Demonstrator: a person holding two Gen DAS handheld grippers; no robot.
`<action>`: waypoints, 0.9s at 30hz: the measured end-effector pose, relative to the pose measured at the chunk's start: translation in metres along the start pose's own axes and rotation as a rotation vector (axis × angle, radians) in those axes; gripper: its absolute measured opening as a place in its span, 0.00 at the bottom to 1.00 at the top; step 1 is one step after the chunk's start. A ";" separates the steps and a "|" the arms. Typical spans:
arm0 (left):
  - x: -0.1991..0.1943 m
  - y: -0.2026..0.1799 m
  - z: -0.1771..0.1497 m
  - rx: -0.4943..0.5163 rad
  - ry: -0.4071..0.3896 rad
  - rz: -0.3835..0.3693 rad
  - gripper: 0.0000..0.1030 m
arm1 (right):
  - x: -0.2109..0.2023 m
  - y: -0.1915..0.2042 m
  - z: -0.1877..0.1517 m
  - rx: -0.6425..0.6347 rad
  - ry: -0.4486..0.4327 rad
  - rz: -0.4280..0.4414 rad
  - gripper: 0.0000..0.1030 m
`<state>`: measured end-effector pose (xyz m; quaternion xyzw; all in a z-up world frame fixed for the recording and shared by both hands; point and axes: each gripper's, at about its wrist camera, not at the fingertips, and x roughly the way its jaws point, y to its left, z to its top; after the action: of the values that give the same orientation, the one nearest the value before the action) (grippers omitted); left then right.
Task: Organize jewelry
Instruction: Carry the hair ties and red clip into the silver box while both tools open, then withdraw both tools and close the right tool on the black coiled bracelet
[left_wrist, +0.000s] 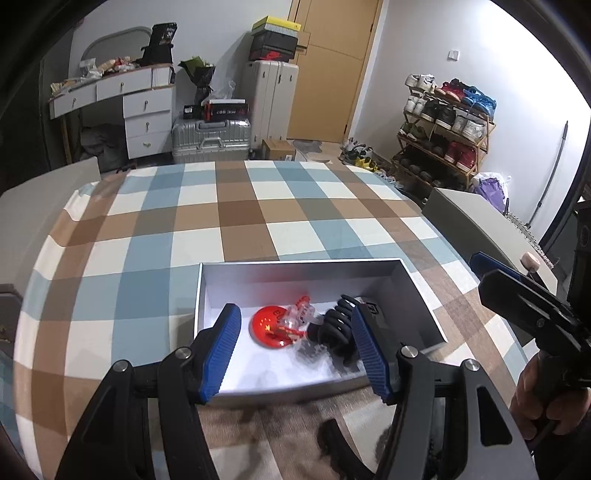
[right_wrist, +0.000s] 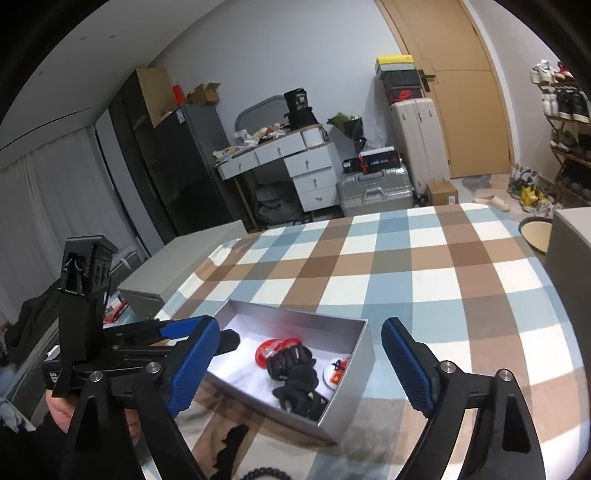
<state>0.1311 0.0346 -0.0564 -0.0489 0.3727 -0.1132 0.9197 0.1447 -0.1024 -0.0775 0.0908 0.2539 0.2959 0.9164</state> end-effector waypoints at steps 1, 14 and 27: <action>-0.003 -0.002 -0.002 0.001 -0.003 -0.001 0.56 | -0.004 0.002 -0.001 0.000 -0.003 0.001 0.89; -0.032 -0.017 -0.029 -0.028 -0.056 0.045 0.73 | -0.046 0.017 -0.028 0.001 -0.032 -0.003 0.98; -0.043 -0.024 -0.079 -0.017 -0.021 0.072 0.88 | -0.047 0.012 -0.072 0.035 0.086 -0.019 0.99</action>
<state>0.0416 0.0214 -0.0798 -0.0444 0.3656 -0.0765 0.9266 0.0684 -0.1192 -0.1162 0.0917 0.2993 0.2863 0.9056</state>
